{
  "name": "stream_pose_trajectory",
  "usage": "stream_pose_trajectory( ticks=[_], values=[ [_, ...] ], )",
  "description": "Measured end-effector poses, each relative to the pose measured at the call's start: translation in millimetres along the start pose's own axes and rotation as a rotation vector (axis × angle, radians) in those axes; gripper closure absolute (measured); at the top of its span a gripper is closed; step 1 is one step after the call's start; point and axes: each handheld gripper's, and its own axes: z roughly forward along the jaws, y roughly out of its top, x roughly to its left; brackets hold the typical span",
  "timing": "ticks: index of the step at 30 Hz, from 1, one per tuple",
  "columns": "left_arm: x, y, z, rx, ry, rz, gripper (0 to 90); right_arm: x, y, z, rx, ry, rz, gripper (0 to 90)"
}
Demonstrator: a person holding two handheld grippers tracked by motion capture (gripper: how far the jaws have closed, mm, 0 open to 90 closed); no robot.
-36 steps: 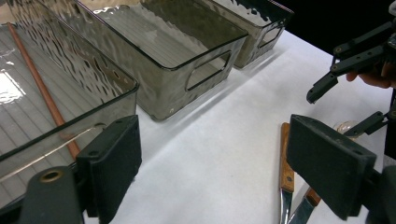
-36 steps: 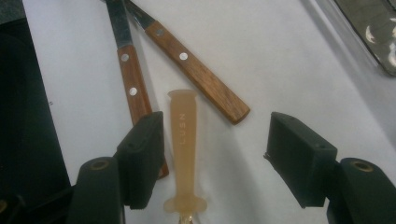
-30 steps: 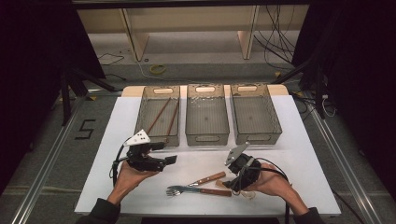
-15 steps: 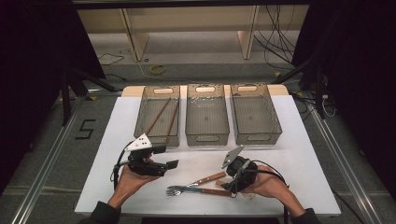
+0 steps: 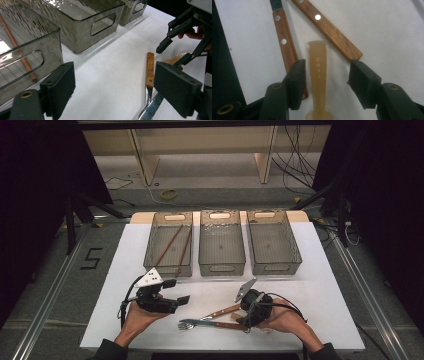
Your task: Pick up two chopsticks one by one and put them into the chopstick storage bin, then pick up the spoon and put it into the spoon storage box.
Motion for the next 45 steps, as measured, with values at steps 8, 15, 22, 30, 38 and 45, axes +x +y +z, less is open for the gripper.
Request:
stream_pose_trajectory(
  ticks=[8, 15, 22, 30, 38, 45],
  values=[
    [-0.9, -2.2, -5.9, -0.021, 0.009, -0.003, 16.8, 1.8, 4.5, 3.5, 0.035, -0.001, 0.005, 56.3],
    [-0.1, -3.1, -3.9, -0.009, 0.006, -0.004, 16.8, 1.0, 4.6, 6.5, 0.065, 0.01, -0.025, 65.0],
    [1.1, -3.8, -3.7, -0.005, 0.006, -0.006, 16.8, 1.7, 5.7, 7.3, 0.071, -0.003, -0.052, 74.0],
    [2.2, -4.7, -4.6, -0.012, 0.009, -0.01, 16.9, 1.0, 4.2, 0.6, 0.04, 0.001, -0.062, 75.2],
    [4.0, -5.7, -3.2, -0.002, 0.006, -0.024, 16.9, -7.2, 2.1, -26.1, -0.069, -0.025, 0.001, 75.4],
    [5.3, -5.9, -4.9, -0.025, 0.006, -0.026, 16.9, -25.6, 5.1, -47.9, -0.179, -0.047, 0.052, 75.3]
  ],
)
